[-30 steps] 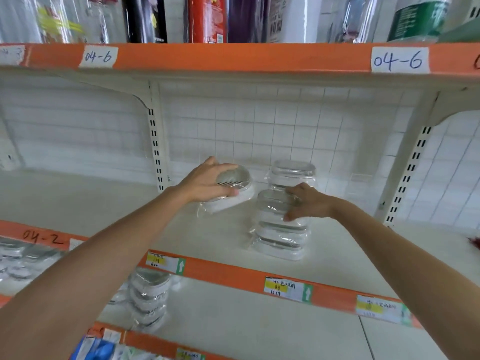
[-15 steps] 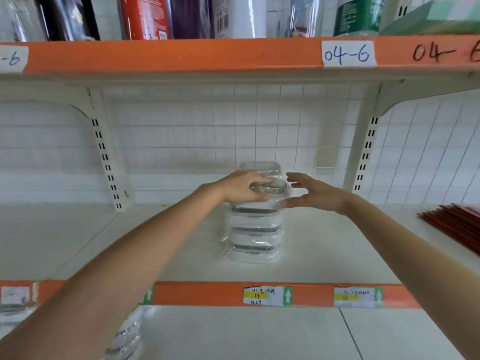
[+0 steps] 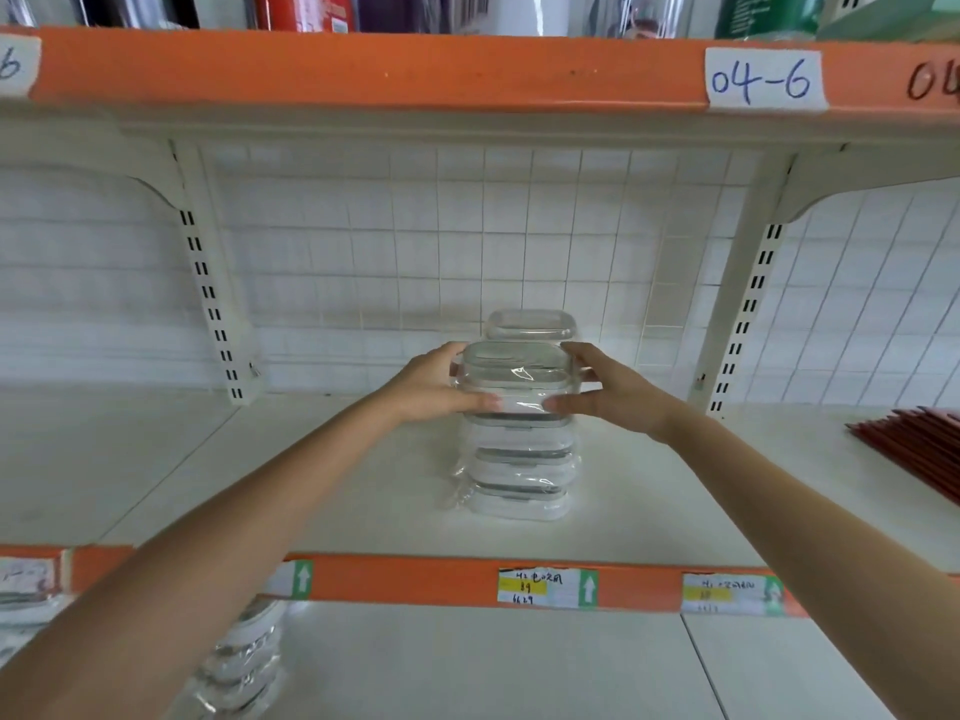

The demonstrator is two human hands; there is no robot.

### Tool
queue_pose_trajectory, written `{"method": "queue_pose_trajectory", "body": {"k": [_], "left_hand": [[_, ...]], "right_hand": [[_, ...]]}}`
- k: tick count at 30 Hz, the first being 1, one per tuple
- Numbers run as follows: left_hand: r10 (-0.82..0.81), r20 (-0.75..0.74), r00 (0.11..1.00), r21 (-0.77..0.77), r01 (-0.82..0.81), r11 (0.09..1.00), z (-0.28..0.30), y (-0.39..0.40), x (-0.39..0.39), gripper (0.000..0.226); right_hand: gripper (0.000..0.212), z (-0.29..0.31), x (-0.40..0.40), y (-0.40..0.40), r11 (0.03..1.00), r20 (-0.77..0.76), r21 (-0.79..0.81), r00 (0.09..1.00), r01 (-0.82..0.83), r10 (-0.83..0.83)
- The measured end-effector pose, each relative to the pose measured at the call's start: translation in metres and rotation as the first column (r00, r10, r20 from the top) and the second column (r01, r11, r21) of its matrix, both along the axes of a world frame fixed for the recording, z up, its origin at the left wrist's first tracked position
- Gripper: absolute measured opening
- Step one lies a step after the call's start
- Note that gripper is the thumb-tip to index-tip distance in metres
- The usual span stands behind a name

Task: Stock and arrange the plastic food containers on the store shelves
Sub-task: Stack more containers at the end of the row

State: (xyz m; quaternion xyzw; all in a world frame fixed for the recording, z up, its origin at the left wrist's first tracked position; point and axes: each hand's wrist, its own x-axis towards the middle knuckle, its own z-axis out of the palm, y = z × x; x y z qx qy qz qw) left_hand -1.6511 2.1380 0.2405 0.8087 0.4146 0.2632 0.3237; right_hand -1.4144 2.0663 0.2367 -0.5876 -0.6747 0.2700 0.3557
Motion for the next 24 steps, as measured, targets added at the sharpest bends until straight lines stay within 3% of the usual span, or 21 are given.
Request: {"method": "queue_pose_trajectory", "body": {"k": [3, 9, 15, 20, 23, 24], "left_hand": [[0.04, 0.077, 0.996, 0.046, -0.044, 0.998, -0.005, -0.003, 0.004, 0.067], [0.035, 0.121, 0.992, 0.067, -0.043, 0.997, -0.017, -0.008, 0.013, 0.07], [0.113, 0.151, 0.982, 0.095, -0.128, 0.987, -0.03, -0.008, 0.013, 0.048], [0.107, 0.126, 0.986, -0.083, -0.097, 0.992, -0.05, -0.013, 0.007, 0.045], [0.048, 0.111, 0.993, -0.227, -0.021, 0.974, -0.063, -0.02, 0.006, 0.024], [0.04, 0.113, 0.993, -0.244, -0.011, 0.97, -0.066, -0.022, 0.008, 0.029]], "right_hand": [[0.06, -0.004, 0.001, -0.001, 1.0, -0.046, 0.008, 0.999, -0.006, 0.006], [0.092, -0.009, 0.01, -0.006, 0.999, 0.001, -0.006, 0.999, 0.039, -0.039], [0.095, -0.017, 0.006, -0.005, 0.995, -0.02, 0.033, 0.995, 0.094, -0.093], [0.109, -0.036, 0.013, -0.017, 0.993, -0.169, -0.106, 0.984, 0.044, -0.061], [0.087, -0.055, 0.013, -0.021, 0.982, -0.173, -0.187, 0.985, -0.012, -0.021], [0.079, -0.06, 0.012, -0.019, 0.982, -0.169, -0.19, 0.985, 0.005, -0.038]]}}
